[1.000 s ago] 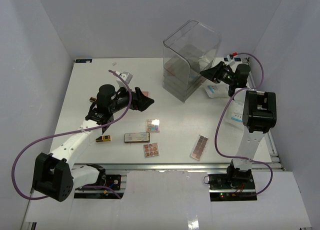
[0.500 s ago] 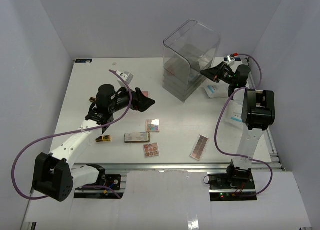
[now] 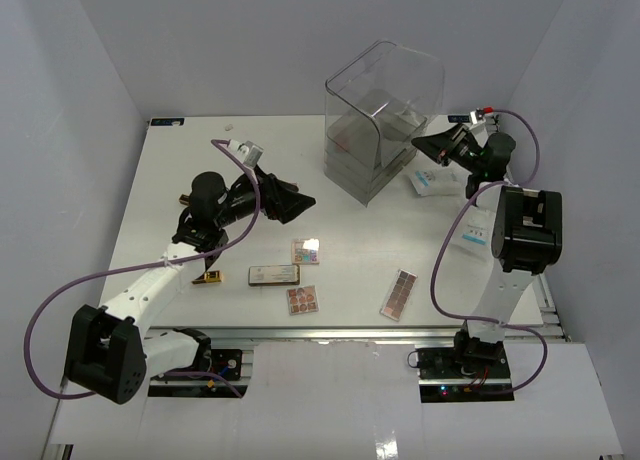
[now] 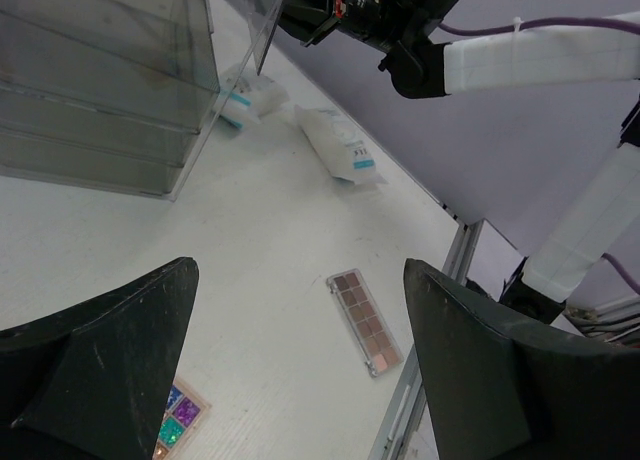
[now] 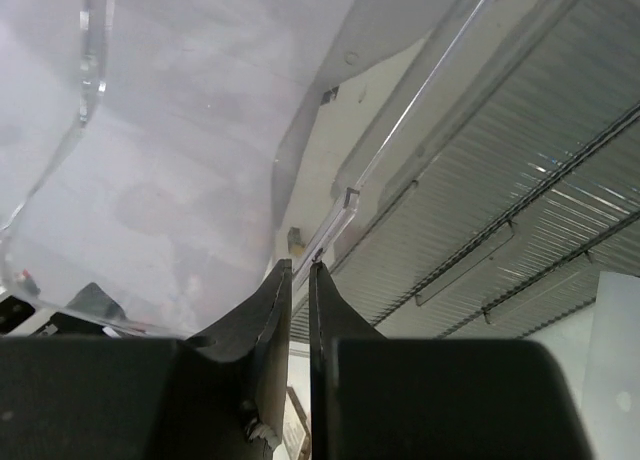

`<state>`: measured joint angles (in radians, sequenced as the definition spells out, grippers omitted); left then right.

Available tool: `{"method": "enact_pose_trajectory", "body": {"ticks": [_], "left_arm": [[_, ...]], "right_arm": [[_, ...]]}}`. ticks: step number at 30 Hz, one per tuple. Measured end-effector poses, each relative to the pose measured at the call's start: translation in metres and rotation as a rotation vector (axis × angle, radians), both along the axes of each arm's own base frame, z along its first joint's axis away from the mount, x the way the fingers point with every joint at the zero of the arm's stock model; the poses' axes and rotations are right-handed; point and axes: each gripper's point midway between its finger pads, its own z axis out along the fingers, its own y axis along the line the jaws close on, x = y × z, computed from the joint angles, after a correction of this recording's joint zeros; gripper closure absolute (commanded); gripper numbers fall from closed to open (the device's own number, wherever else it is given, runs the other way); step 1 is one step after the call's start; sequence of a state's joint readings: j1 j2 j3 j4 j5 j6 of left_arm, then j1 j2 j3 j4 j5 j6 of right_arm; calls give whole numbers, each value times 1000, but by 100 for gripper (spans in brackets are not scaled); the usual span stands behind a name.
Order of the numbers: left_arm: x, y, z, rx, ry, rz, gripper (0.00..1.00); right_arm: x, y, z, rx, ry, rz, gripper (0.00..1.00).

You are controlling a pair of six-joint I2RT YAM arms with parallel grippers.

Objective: Organize the makeup

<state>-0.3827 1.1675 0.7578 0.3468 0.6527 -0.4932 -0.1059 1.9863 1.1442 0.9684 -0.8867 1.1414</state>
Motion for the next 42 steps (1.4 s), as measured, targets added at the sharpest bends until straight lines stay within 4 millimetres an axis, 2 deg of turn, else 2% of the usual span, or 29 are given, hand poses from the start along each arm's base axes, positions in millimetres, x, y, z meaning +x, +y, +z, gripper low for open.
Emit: {"method": "enact_pose_trajectory", "body": {"ticks": [6, 14, 21, 26, 33, 37, 42], "left_arm": [[-7, -21, 21, -61, -16, -41, 14], [-5, -83, 46, -89, -30, -112, 21], [13, -131, 68, -91, -58, -112, 23], [29, -150, 65, -77, -44, -100, 23], [53, -170, 47, -35, -3, -76, 23], [64, -180, 43, -24, 7, -68, 24], [72, -187, 43, -22, 11, -65, 32]], "right_arm": [[-15, -14, 36, 1, -60, -32, 92], [-35, -13, 74, 6, -125, -48, 92], [-48, -12, 100, 2, -181, -56, 92], [-49, -11, 101, 3, -169, -55, 92], [-50, -10, 101, 5, -153, -54, 92], [-52, -10, 106, 4, -163, -54, 92], [-55, -10, 111, 3, -176, -54, 92]]}}
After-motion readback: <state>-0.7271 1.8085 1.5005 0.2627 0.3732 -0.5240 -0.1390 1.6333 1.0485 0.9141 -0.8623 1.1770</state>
